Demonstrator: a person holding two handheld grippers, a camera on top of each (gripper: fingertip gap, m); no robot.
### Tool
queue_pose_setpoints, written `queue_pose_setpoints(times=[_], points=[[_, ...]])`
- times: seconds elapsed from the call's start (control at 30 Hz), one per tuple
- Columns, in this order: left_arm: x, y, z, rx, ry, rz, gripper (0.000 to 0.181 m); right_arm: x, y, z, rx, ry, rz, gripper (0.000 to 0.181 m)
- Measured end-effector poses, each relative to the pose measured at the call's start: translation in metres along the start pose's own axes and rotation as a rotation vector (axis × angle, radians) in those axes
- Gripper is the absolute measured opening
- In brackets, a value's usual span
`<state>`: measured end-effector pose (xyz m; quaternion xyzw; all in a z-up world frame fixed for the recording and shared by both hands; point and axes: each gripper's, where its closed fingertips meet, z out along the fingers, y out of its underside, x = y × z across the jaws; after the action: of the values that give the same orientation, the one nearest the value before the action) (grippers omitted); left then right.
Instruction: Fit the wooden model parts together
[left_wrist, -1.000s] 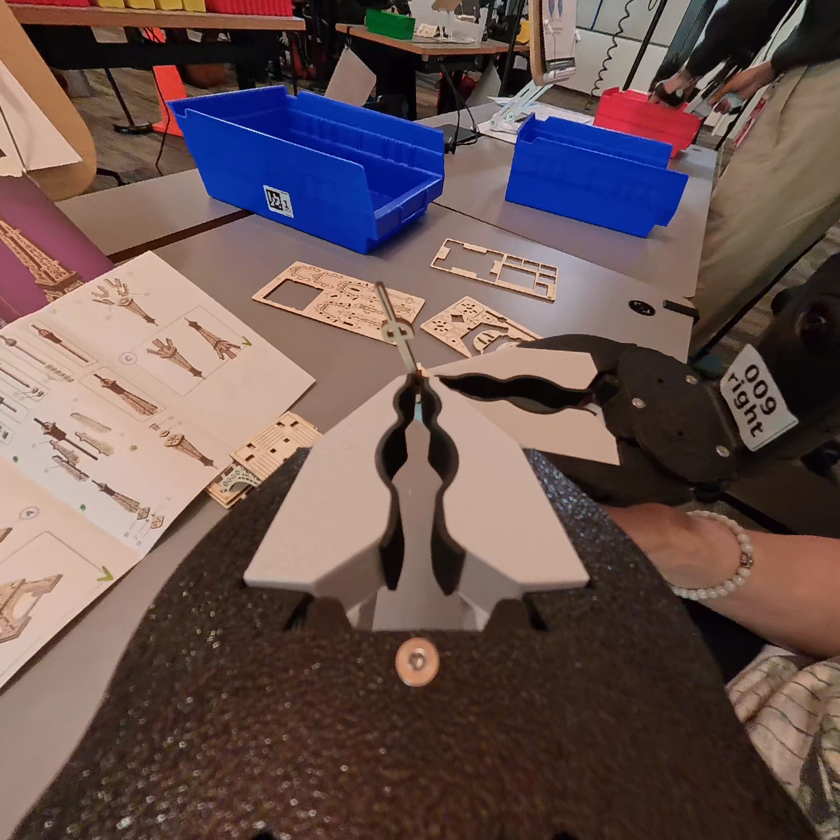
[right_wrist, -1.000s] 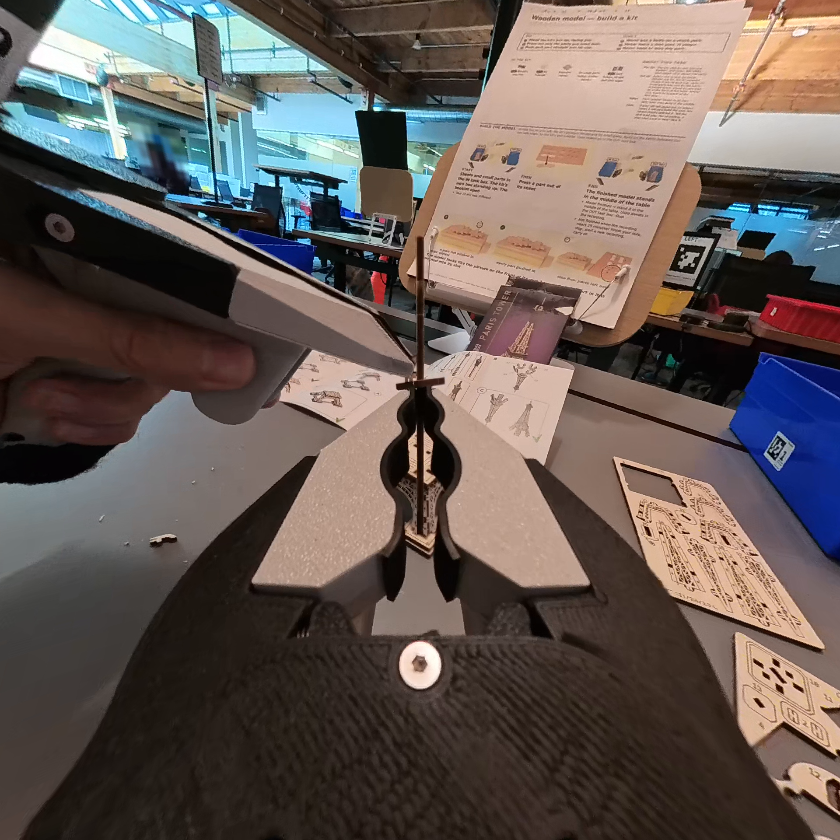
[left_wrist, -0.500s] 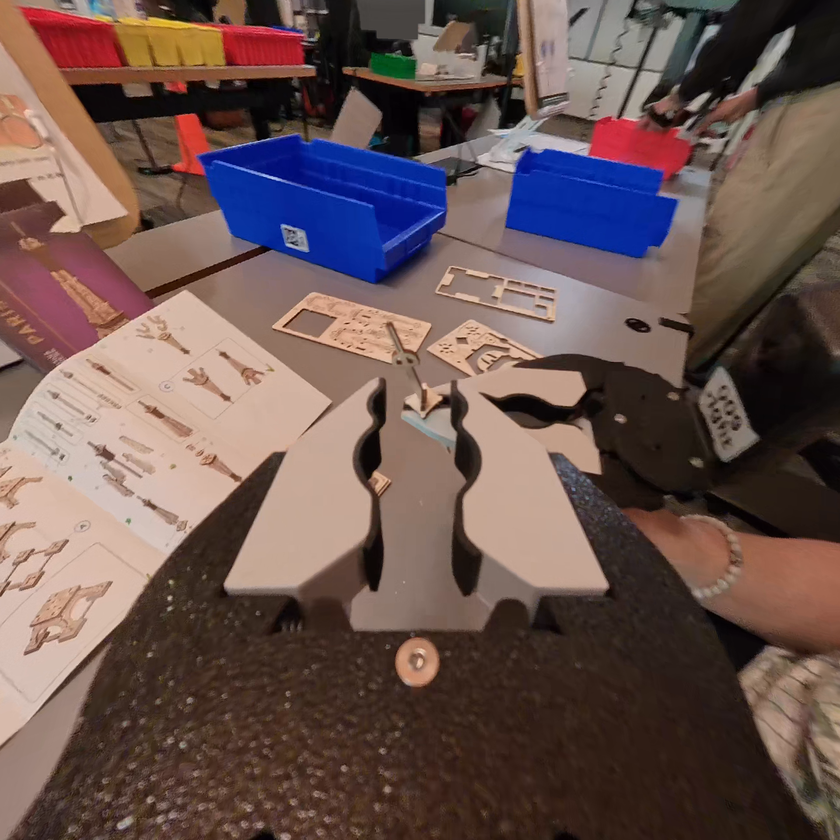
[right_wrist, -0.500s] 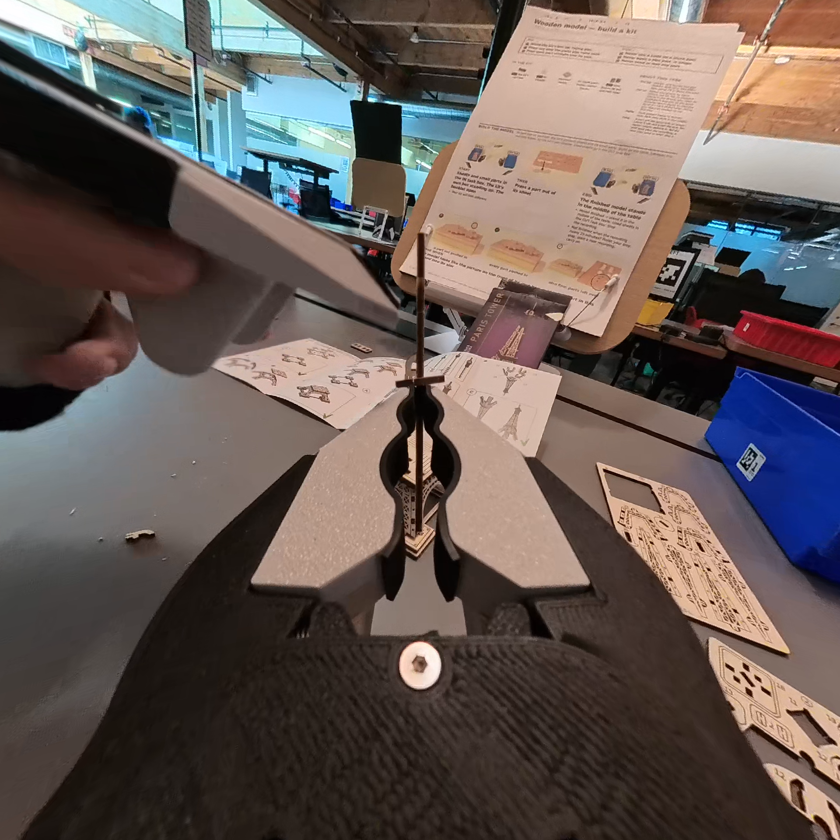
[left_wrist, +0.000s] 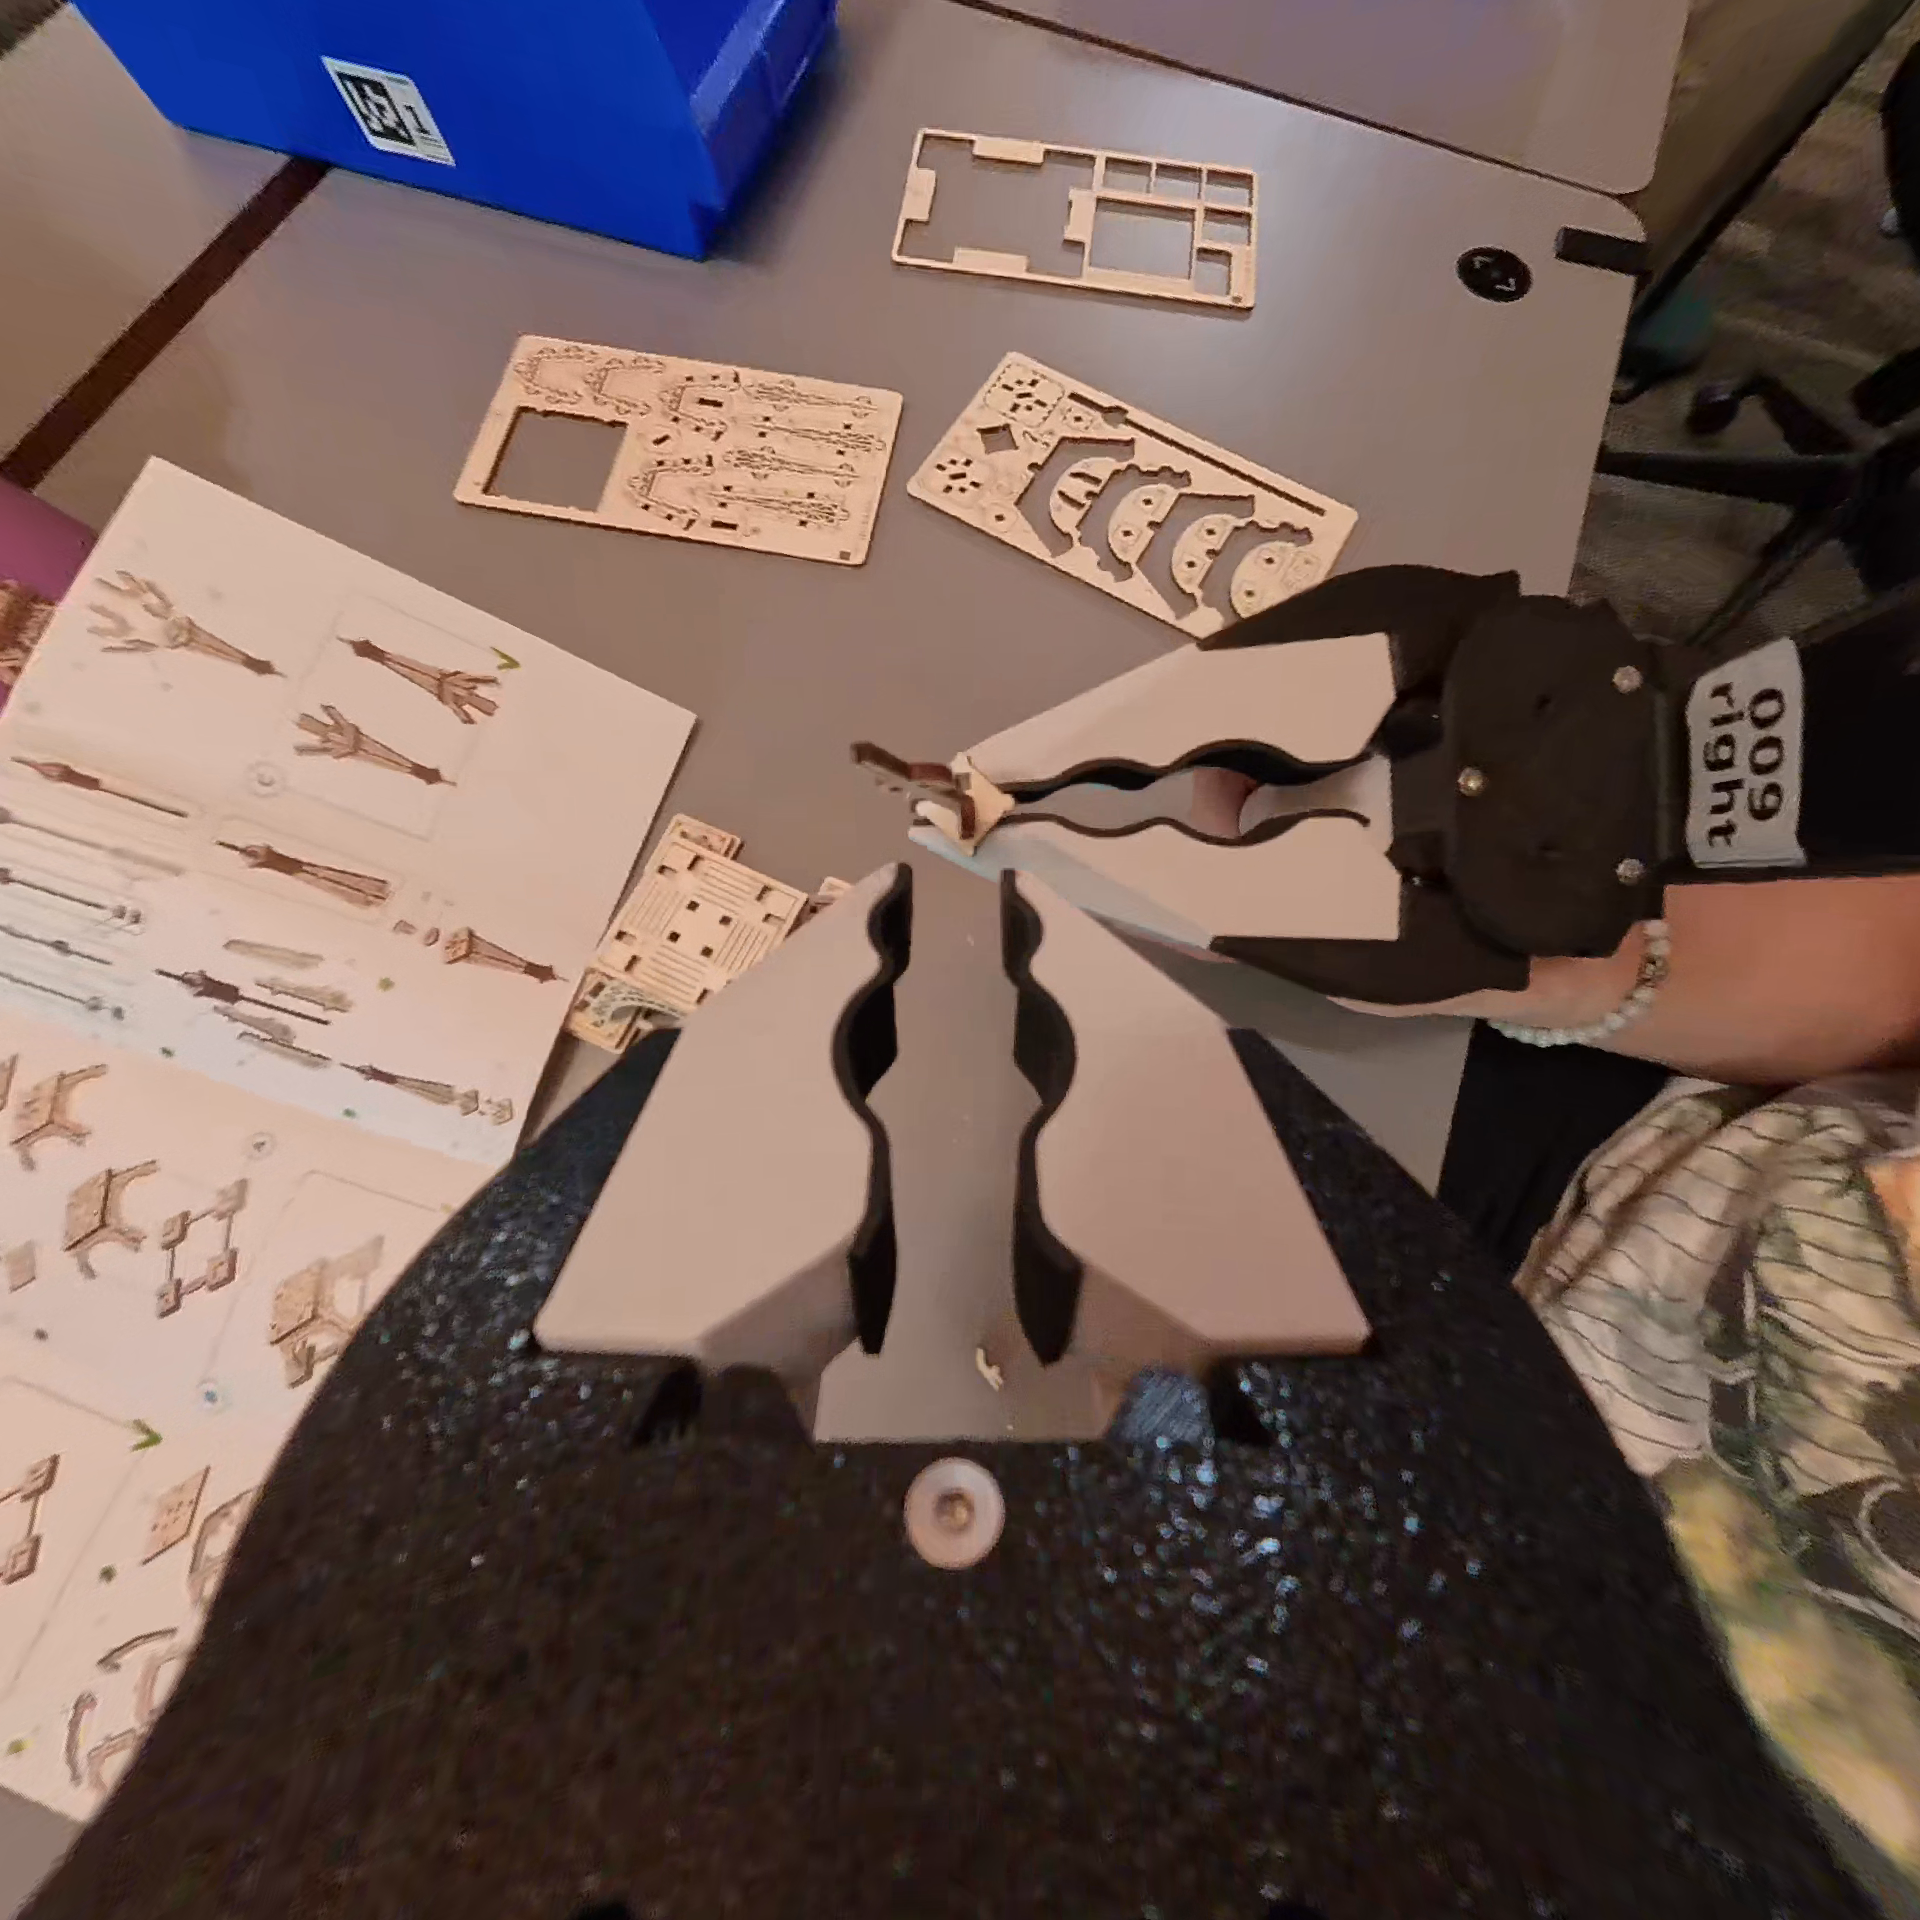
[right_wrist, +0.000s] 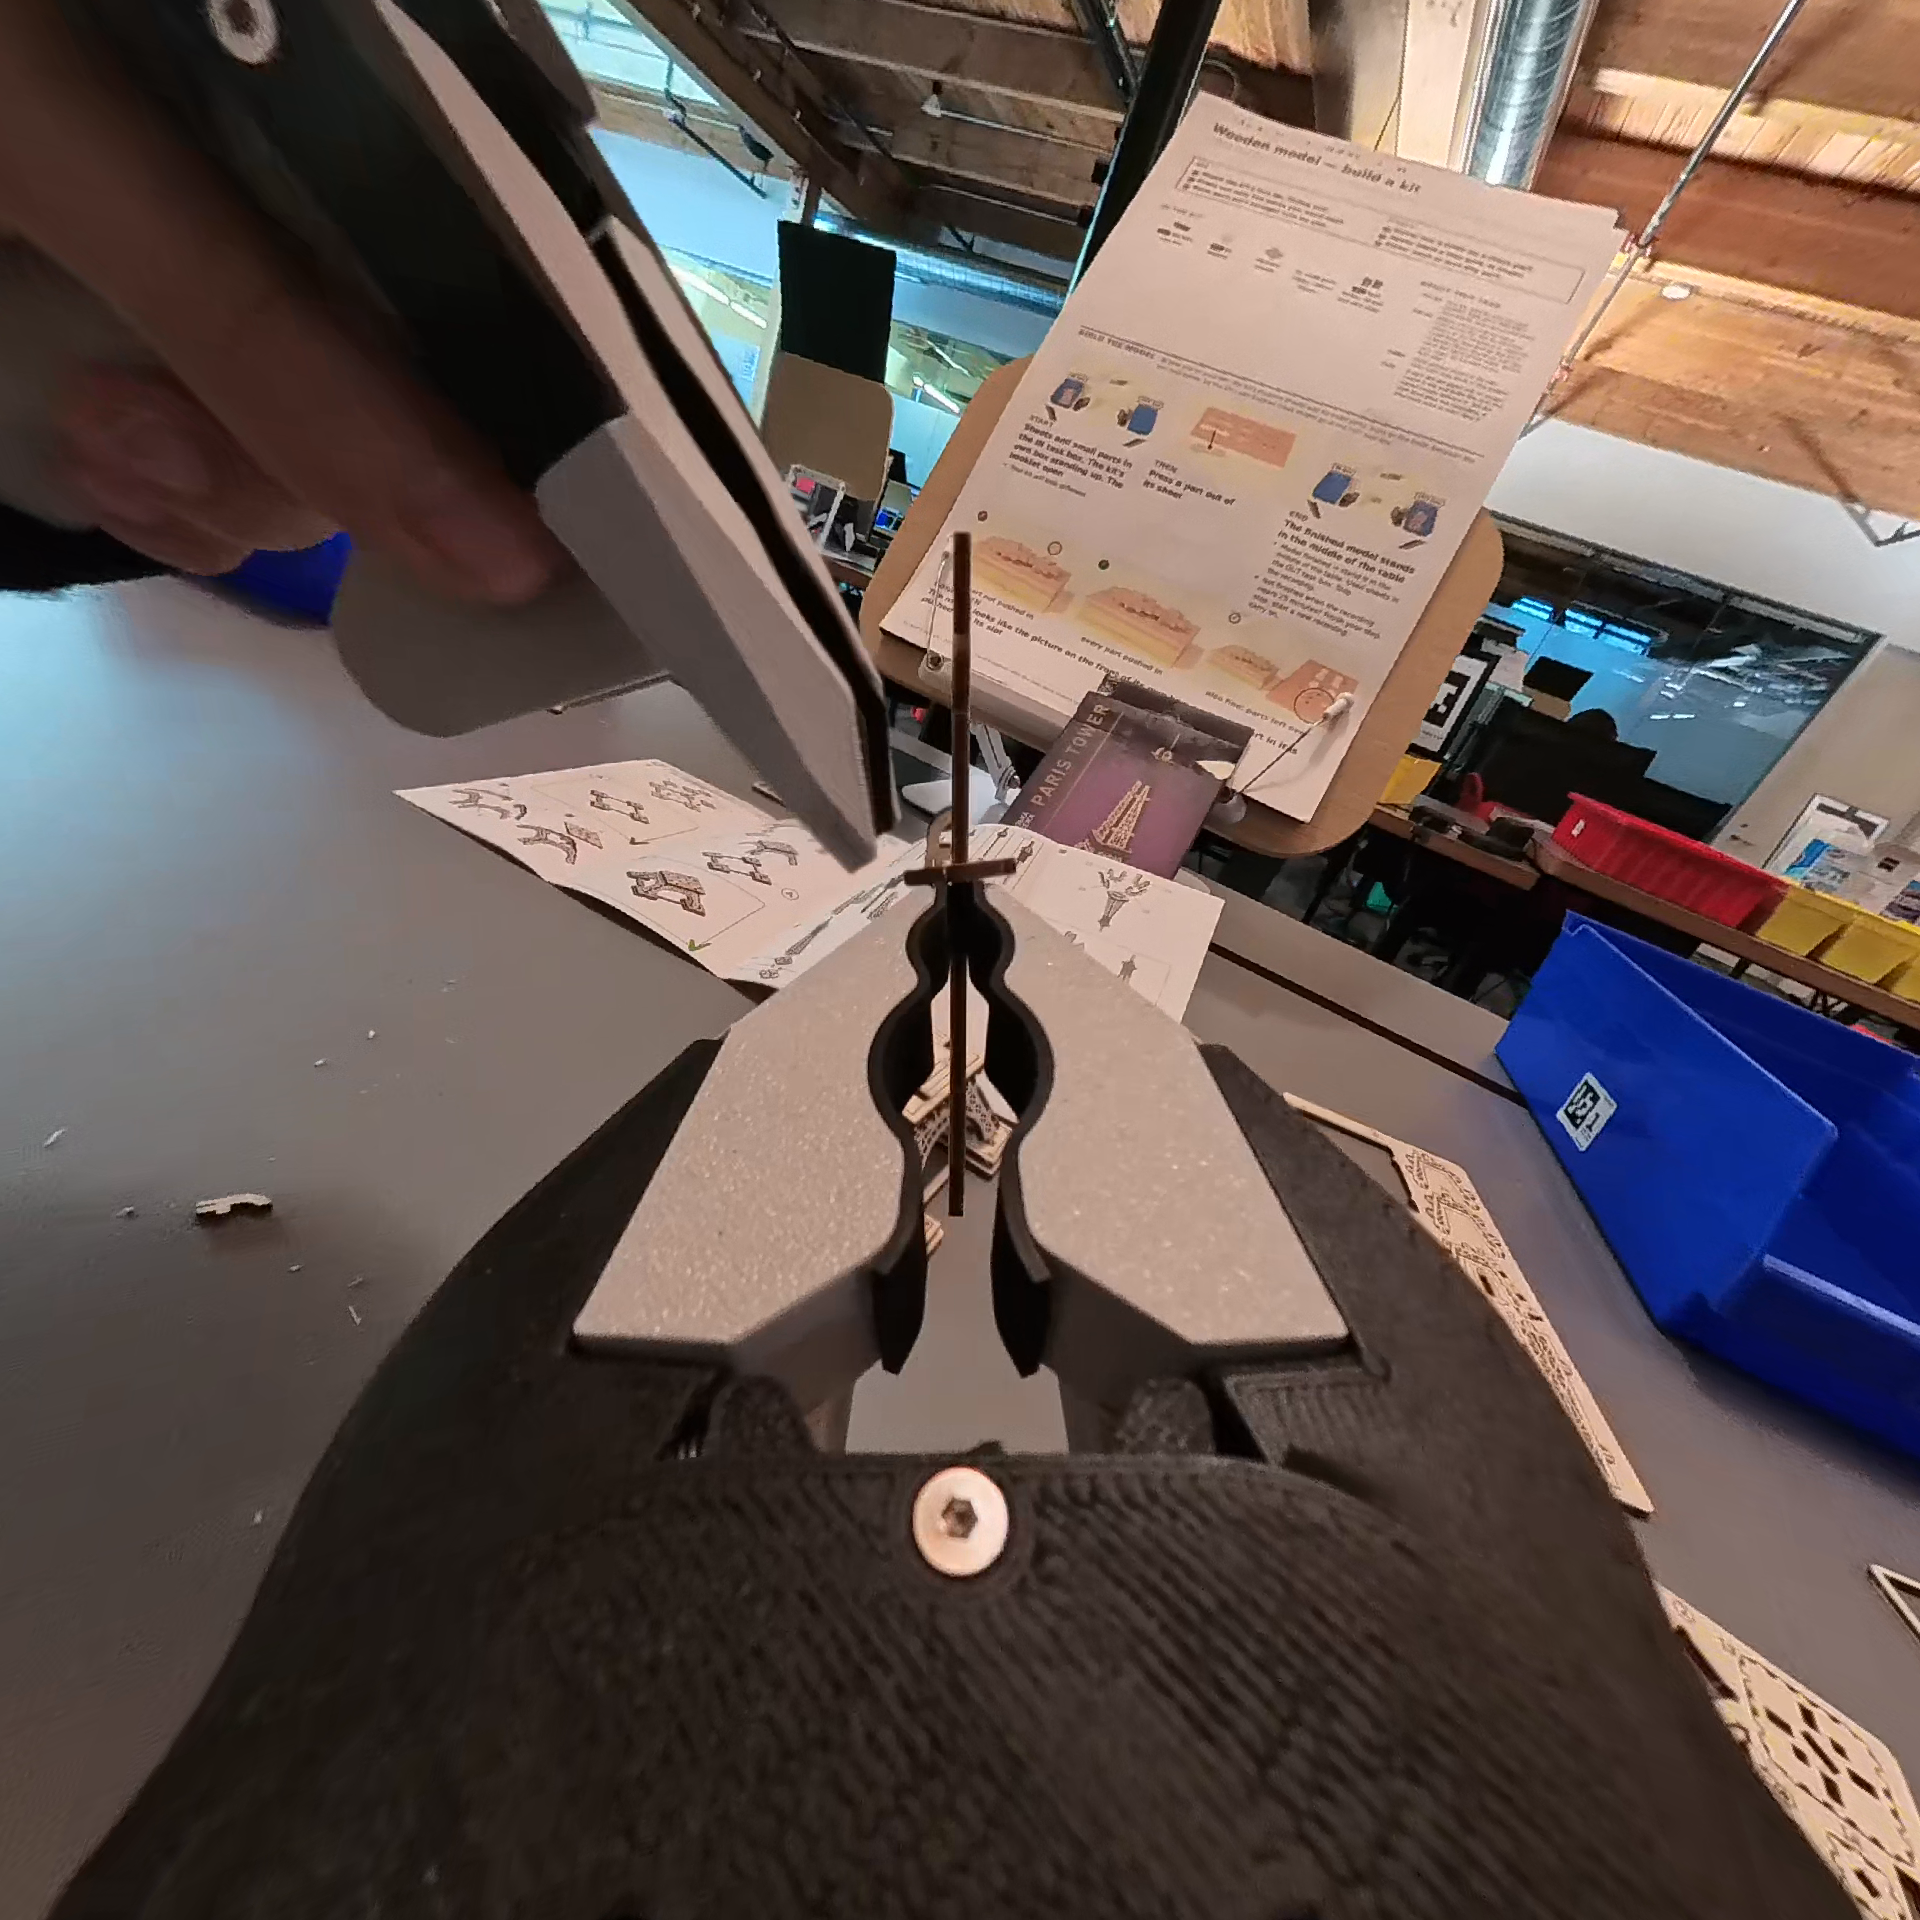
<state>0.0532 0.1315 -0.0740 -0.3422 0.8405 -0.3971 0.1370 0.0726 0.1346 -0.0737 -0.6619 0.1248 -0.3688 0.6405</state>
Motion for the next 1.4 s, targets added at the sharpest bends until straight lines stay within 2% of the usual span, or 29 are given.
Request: queue_pose_setpoints(times=[0.07, 0.33, 0.47, 0.7, 0.97, 1.4], points=[[-0.004, -0.003, 0.000, -0.001, -0.027, 0.008, 0.009, 0.000, 0.000, 0.000, -0.003, 0.000, -0.008, 0.000], [0.000, -0.005, 0.003, -0.002, 0.014, -0.034, 0.008, -0.002, 0.000, 0.000, -0.004, -0.004, -0.019, 0.000], [0.002, -0.007, 0.004, -0.005, 0.025, -0.043, 0.000, -0.002, 0.001, 0.000, -0.010, -0.003, -0.023, 0.000], [0.003, -0.004, 0.004, -0.082, 0.022, -0.003, 0.000, -0.003, 0.002, -0.002, -0.026, -0.012, -0.009, 0.000], [0.000, 0.003, 0.011, -0.160, 0.056, -0.046, 0.000, -0.006, 0.011, -0.001, -0.081, -0.025, 0.005, 0.000], [-0.004, 0.008, 0.019, -0.215, 0.033, -0.044, 0.000, -0.006, 0.020, -0.001, -0.135, -0.031, 0.016, 0.000]])
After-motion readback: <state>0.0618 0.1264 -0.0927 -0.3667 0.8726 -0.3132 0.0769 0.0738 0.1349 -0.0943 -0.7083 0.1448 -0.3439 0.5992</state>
